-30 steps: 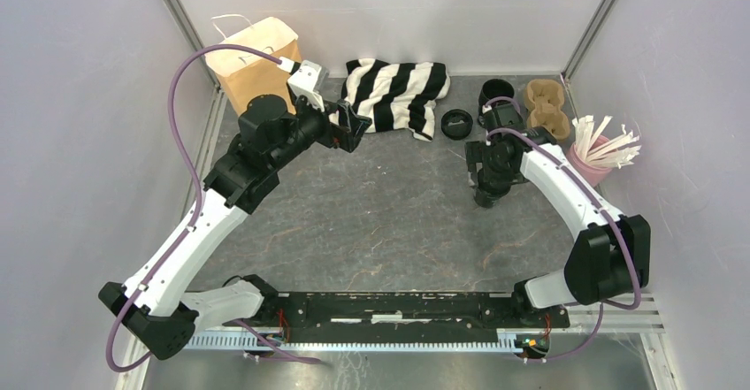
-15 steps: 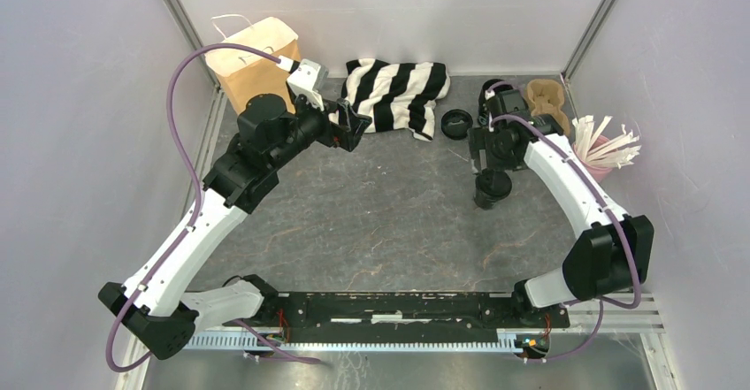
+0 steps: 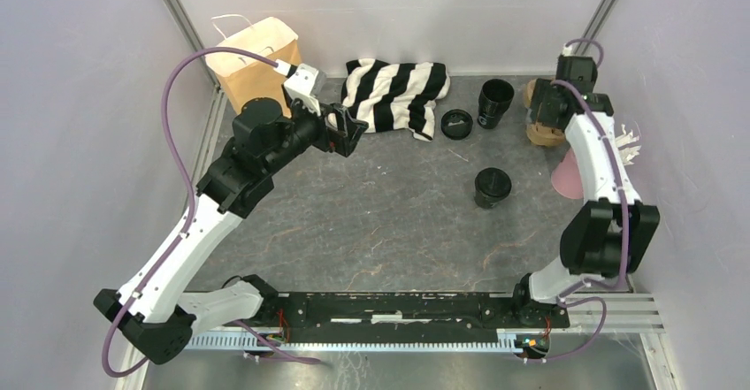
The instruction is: Pack the takeout coffee
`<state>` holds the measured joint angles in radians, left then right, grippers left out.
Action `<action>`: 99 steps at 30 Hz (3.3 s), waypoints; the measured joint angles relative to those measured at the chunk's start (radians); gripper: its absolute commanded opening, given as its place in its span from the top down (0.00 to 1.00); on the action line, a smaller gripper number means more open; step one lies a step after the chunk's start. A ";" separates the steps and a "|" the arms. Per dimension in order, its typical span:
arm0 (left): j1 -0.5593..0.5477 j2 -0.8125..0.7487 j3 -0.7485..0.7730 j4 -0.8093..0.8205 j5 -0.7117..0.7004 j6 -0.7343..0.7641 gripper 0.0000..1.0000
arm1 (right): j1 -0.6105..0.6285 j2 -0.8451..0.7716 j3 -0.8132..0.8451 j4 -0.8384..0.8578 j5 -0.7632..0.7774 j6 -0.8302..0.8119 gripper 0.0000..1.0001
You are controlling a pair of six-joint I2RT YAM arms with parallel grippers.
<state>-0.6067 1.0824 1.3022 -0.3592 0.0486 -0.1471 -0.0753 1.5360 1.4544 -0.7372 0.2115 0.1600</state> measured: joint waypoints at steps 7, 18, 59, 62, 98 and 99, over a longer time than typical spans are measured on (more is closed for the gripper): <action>-0.013 -0.029 -0.005 -0.005 -0.022 0.052 0.00 | -0.057 0.250 0.253 0.060 0.008 -0.002 0.43; -0.013 0.090 0.017 -0.014 -0.026 0.072 0.00 | -0.033 0.452 0.381 0.077 0.066 0.050 0.48; 0.036 0.220 0.068 -0.037 -0.040 0.088 0.00 | 0.023 0.721 0.530 0.139 0.321 0.018 0.75; 0.036 0.220 0.068 -0.037 -0.040 0.088 0.00 | 0.018 0.724 0.527 0.138 0.321 0.018 0.76; 0.036 0.220 0.081 -0.040 -0.040 0.088 0.00 | -0.023 0.669 0.462 0.202 0.179 0.156 1.00; 0.036 0.220 0.081 -0.040 -0.040 0.088 0.00 | -0.025 0.655 0.446 0.209 0.167 0.167 1.00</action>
<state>-0.5705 1.3022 1.3830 -0.3992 0.0086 -0.0593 -0.1005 2.1906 1.9003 -0.5278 0.3790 0.3271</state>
